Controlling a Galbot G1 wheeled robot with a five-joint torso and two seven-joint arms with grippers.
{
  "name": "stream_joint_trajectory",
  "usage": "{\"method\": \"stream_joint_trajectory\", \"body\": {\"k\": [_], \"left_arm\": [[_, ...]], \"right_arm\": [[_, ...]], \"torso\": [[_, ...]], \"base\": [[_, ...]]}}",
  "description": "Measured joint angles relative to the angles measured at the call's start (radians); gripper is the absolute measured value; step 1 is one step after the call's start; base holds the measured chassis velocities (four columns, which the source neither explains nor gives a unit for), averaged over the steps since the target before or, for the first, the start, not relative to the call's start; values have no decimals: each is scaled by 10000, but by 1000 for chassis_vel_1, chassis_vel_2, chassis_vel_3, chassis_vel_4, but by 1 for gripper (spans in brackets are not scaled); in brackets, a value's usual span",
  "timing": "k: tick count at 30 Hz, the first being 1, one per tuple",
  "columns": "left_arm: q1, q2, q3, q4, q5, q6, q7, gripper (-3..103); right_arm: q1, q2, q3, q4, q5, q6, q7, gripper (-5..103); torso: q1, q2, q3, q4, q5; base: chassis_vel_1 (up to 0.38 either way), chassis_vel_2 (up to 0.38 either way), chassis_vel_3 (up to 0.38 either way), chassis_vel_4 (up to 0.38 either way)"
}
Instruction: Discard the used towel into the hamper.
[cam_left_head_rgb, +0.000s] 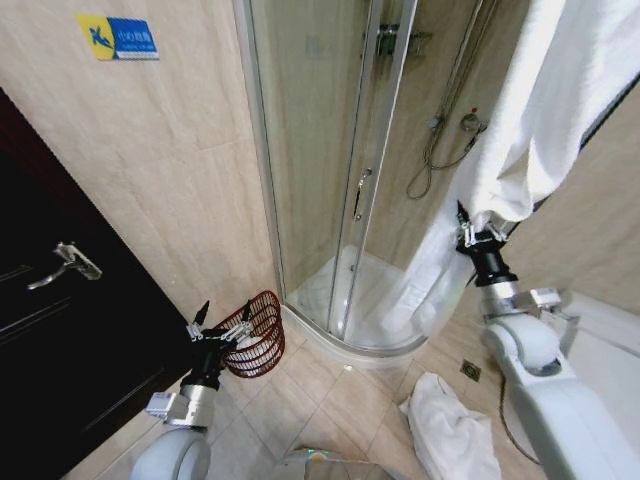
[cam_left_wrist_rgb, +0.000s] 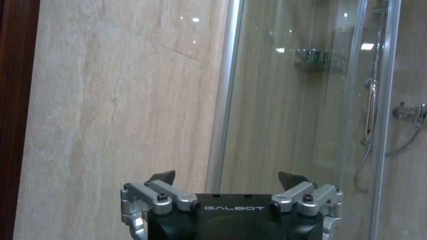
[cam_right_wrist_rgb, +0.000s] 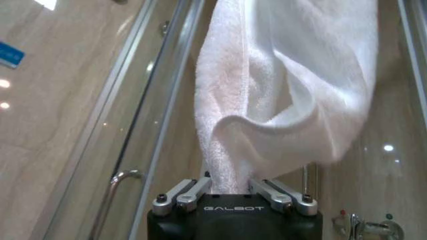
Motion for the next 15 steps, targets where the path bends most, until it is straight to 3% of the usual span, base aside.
{"method": "stream_joint_trajectory", "body": {"k": [15], "left_arm": [[0,0,0,0,0,0,0,100]], "right_arm": [[-947,714,-349,477,-700,289,9,13]], "torso": [[0,0,0,0,0]], "base": [[0,0,0,0]]}}
